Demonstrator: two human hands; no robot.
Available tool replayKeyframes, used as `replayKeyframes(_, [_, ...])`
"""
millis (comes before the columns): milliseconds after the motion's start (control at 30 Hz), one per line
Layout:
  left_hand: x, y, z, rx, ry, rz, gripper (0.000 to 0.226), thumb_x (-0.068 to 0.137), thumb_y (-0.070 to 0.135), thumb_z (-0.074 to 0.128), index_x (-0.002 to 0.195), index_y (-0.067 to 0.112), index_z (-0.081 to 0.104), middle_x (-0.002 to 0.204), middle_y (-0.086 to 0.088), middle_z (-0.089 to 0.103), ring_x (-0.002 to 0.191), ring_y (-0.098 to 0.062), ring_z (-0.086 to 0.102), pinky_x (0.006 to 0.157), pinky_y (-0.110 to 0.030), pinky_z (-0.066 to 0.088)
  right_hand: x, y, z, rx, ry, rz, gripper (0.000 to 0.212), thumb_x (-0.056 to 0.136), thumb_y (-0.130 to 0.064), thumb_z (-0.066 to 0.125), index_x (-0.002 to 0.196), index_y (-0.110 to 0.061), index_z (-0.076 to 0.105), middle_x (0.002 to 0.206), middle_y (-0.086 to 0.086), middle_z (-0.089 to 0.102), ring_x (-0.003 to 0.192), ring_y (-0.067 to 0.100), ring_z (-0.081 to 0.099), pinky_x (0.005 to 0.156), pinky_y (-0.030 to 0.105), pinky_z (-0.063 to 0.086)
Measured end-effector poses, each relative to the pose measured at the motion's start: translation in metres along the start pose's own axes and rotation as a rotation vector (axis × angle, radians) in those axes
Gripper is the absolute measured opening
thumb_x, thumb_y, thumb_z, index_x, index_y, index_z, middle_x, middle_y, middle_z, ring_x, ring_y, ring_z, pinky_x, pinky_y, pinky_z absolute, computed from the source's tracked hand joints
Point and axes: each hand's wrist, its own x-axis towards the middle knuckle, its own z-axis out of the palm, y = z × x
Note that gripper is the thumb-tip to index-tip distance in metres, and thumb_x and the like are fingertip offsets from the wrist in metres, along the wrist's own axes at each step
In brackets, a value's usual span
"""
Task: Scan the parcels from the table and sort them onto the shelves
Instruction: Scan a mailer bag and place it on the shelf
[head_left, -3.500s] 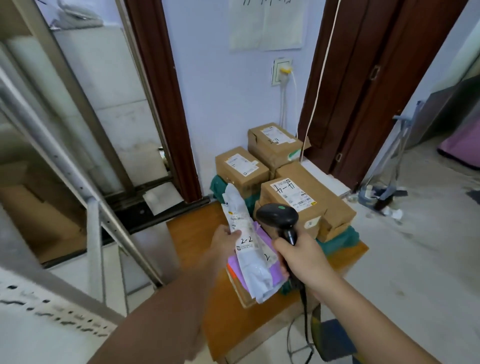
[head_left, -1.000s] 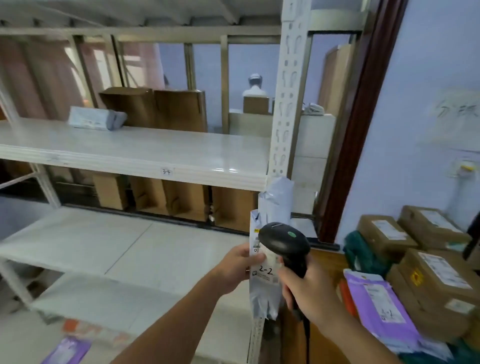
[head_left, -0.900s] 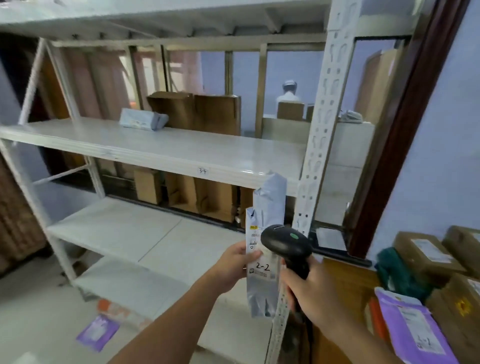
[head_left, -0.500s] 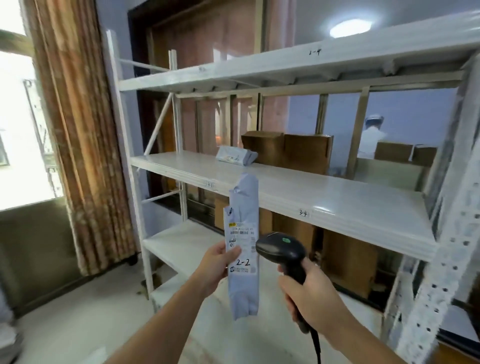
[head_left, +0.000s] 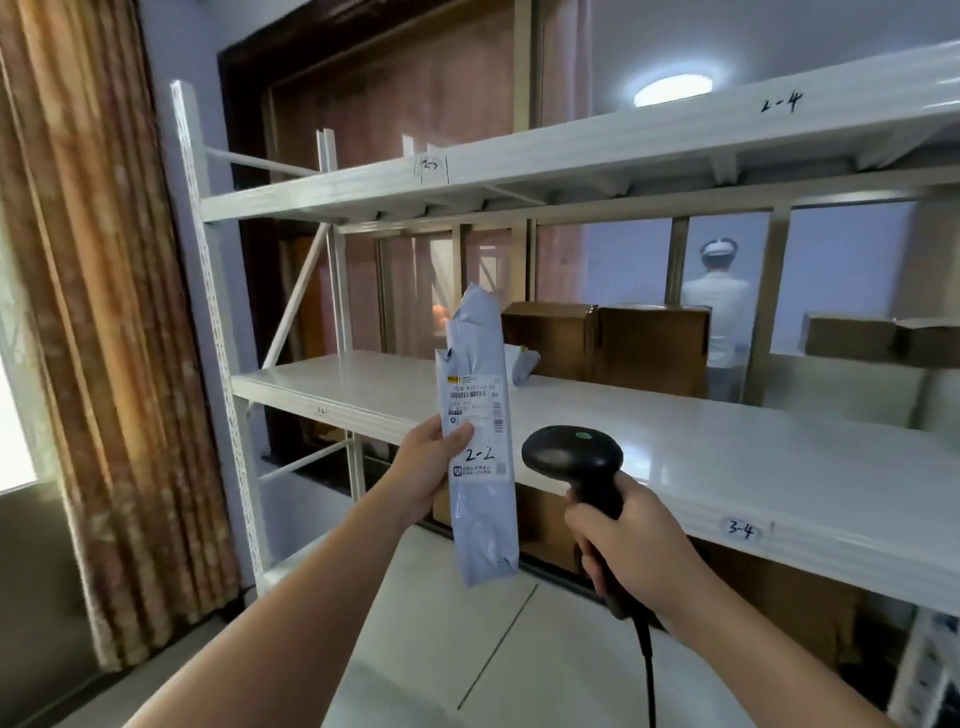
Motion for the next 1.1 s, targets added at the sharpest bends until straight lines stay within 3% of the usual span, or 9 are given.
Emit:
replayKeyframes(233, [0.118,0.023,-0.042,0.05,-0.04,0.057,0.025,0.105,0.02,0.059,0.127,0.011,0.066,0.118,-0.012,0.077,0.107,-0.03,0.075,0.09,-0.045,0.061,0.096,0.002,0.029,0.014,0.059,0.006,0.005,0.094,-0.011,0.055,0.098,-0.013,0.058,0.058,0.008,0.053,0.048,0.022,0.048,0.052,0.036,0.047])
replayKeyframes(467, [0.22,0.022,-0.09,0.052,-0.089,0.023,0.03,0.107,0.024,0.055,0.133,0.01,0.064,0.119,-0.01,0.076,0.11,-0.029,0.074,0.083,-0.04,0.061,0.176,-0.001,0.064,-0.02,0.102,0.032,0.007,0.094,-0.009,0.053,0.1,-0.009,0.056,0.056,0.009,0.053,0.047,0.025,0.047,0.053,0.035,0.046])
replayKeyframes(600, [0.268,0.019,-0.125,0.04,-0.142,0.018,0.031,0.107,0.025,0.054,0.135,0.012,0.062,0.12,-0.01,0.076,0.108,-0.029,0.074,0.092,-0.046,0.06,0.213,-0.002,0.093,-0.011,0.164,0.073,0.008,0.093,-0.008,0.053,0.1,-0.008,0.058,0.06,0.012,0.054,0.052,0.028,0.048,0.058,0.039,0.048])
replayKeyframes(767, [0.315,0.013,-0.174,0.019,-0.207,-0.047,0.03,0.107,0.018,0.054,0.13,0.001,0.064,0.112,-0.015,0.077,0.088,-0.025,0.077,0.068,-0.035,0.063,0.248,-0.004,0.14,0.012,0.263,0.114,0.008,0.094,-0.007,0.053,0.101,-0.005,0.057,0.062,0.013,0.053,0.053,0.029,0.047,0.057,0.039,0.048])
replayKeyframes(867, [0.333,0.009,-0.192,0.058,-0.249,-0.094,0.025,0.106,0.014,0.055,0.124,-0.001,0.065,0.102,-0.012,0.077,0.079,-0.022,0.077,0.064,-0.033,0.063,0.266,-0.008,0.164,0.032,0.314,0.137,0.008,0.095,-0.006,0.054,0.102,-0.004,0.057,0.061,0.013,0.052,0.053,0.029,0.045,0.057,0.039,0.048])
replayKeyframes(967, [0.347,0.005,-0.196,0.041,-0.31,-0.118,0.022,0.105,0.01,0.055,0.122,-0.001,0.065,0.105,-0.015,0.076,0.081,-0.024,0.076,0.069,-0.035,0.064,0.277,-0.009,0.181,0.03,0.362,0.159,0.007,0.095,-0.007,0.054,0.1,-0.004,0.057,0.062,0.014,0.053,0.053,0.029,0.047,0.059,0.04,0.05])
replayKeyframes(1100, [0.361,-0.004,-0.165,0.013,-0.391,-0.142,0.015,0.105,0.011,0.057,0.116,0.01,0.068,0.114,-0.011,0.076,0.103,-0.03,0.072,0.094,-0.046,0.058,0.277,-0.011,0.189,0.014,0.418,0.186,0.008,0.094,-0.007,0.054,0.101,-0.004,0.058,0.062,0.013,0.053,0.054,0.029,0.047,0.056,0.036,0.05])
